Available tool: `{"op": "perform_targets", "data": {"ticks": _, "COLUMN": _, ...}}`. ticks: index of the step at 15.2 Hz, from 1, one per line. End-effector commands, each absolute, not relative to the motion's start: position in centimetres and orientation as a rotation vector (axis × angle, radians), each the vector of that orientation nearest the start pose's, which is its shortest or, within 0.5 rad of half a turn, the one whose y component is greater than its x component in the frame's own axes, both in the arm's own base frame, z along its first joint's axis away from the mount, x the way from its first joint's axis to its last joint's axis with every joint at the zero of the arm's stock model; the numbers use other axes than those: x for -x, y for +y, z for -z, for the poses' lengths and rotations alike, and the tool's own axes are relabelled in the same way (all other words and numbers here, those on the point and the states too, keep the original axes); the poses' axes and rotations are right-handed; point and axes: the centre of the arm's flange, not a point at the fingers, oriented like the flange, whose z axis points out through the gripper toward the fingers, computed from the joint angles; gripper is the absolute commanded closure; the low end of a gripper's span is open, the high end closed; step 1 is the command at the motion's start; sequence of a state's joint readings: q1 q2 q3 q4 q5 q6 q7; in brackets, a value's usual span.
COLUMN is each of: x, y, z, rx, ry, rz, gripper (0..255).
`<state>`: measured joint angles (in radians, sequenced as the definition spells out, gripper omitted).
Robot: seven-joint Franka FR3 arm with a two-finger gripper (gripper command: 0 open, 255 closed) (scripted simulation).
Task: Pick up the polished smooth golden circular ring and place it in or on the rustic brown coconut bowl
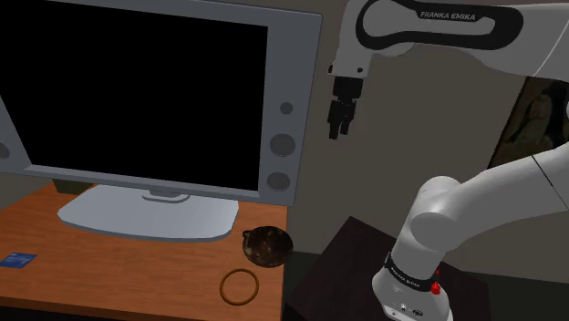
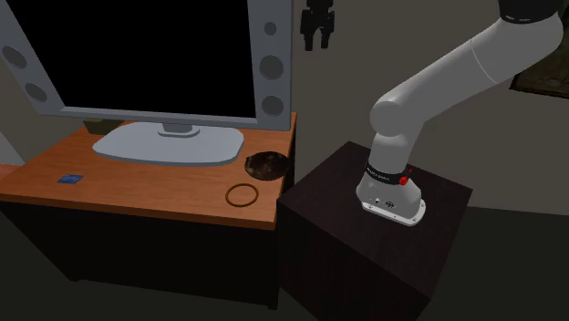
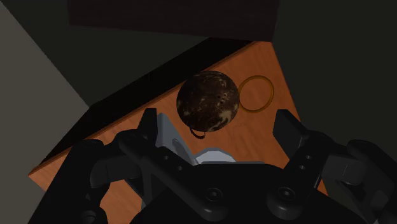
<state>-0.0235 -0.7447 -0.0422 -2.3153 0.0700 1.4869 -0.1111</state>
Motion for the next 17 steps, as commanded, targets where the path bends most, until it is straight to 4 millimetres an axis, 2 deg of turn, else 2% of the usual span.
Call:
{"op": "perform_targets", "data": {"ticks": 1, "x": -30.9, "y": -1.6, "z": -59.0, "rx": 3.033, "ry": -0.092, "rz": -0.115, "gripper": 0}}
{"op": "perform_targets", "data": {"ticks": 17, "x": -33.6, "y": 11.9, "z": -42.8, "rx": 3.069, "ry": 0.177, "rz": -0.075, "gripper": 0}}
